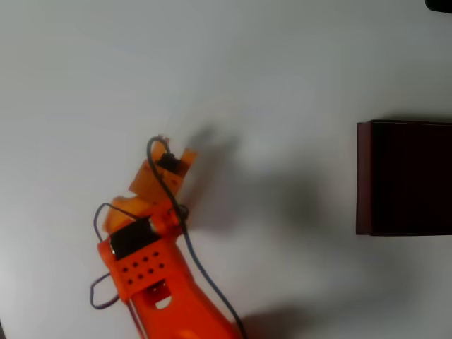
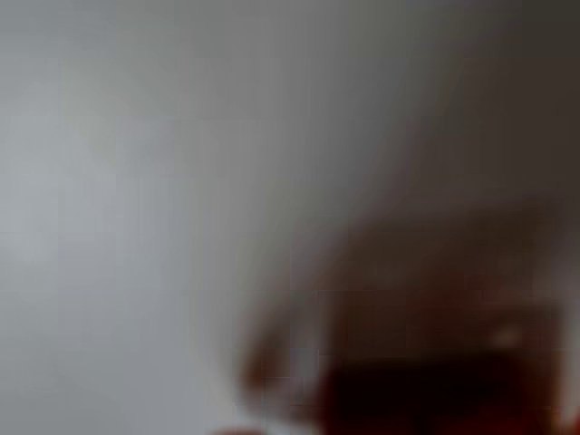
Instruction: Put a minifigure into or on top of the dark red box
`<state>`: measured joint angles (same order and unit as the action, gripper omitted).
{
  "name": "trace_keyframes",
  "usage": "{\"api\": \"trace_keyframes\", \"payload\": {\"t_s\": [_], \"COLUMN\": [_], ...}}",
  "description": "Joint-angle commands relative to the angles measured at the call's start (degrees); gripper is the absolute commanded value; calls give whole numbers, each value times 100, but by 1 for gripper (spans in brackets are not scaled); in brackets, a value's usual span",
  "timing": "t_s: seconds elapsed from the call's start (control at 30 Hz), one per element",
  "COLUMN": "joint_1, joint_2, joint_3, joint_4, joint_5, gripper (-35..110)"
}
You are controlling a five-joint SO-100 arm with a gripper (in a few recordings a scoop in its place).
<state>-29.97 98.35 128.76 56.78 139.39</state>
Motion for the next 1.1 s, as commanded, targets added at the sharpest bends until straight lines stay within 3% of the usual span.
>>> {"api": "trace_keyframes", "payload": {"t_s": [0.0,1.07], "joint_1": [0,70], "joint_2": [246,501], "joint_3": [105,527], "joint_4": [0,-211], "joint_5": [35,-114], "gripper": [17,2]}}
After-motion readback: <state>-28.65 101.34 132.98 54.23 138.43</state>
